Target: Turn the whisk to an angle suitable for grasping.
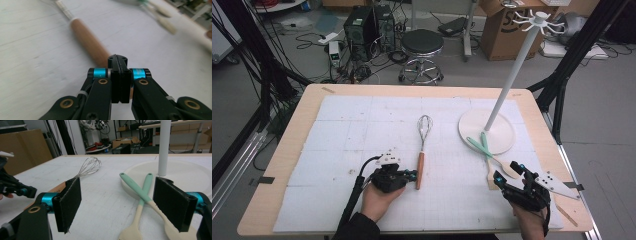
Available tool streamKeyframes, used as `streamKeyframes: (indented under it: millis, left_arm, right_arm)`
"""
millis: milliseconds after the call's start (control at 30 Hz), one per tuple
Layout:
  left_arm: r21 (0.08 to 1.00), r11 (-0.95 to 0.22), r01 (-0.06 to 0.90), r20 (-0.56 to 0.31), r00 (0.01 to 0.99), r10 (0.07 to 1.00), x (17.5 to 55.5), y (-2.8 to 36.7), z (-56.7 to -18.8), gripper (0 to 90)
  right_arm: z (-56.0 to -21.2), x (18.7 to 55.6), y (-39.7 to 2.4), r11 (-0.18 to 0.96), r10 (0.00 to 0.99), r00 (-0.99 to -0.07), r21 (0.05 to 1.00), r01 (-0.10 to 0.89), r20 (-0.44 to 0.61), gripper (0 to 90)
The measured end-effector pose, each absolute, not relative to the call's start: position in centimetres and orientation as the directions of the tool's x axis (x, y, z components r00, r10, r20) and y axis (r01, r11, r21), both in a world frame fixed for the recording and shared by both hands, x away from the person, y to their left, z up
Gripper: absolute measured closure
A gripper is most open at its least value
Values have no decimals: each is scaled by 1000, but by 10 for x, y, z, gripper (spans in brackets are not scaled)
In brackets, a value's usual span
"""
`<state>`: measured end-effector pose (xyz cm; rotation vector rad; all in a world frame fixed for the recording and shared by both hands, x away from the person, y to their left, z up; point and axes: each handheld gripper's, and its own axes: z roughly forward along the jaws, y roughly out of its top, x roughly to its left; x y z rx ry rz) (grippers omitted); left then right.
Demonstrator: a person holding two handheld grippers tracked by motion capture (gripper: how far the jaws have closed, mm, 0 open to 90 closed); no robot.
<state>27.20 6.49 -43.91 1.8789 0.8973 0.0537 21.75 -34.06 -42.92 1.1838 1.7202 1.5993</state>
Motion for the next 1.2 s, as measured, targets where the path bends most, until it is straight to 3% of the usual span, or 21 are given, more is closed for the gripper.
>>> streamKeyframes:
  millis: [133,433,1200]
  left_arm:
    - [793,-252,554,-345,750,565,266,46,-441,900]
    - [746,-423,515,-177,765,619,252,31,-447,899]
    - [739,-404,539,-143,712,687,251,75,-447,898]
  right_arm:
    - [-429,217,-340,-68,848,-495,965,254,190,218]
    - [-428,216,-343,-74,849,-491,965,250,193,218]
    - [-429,216,-344,-75,853,-486,966,248,191,218]
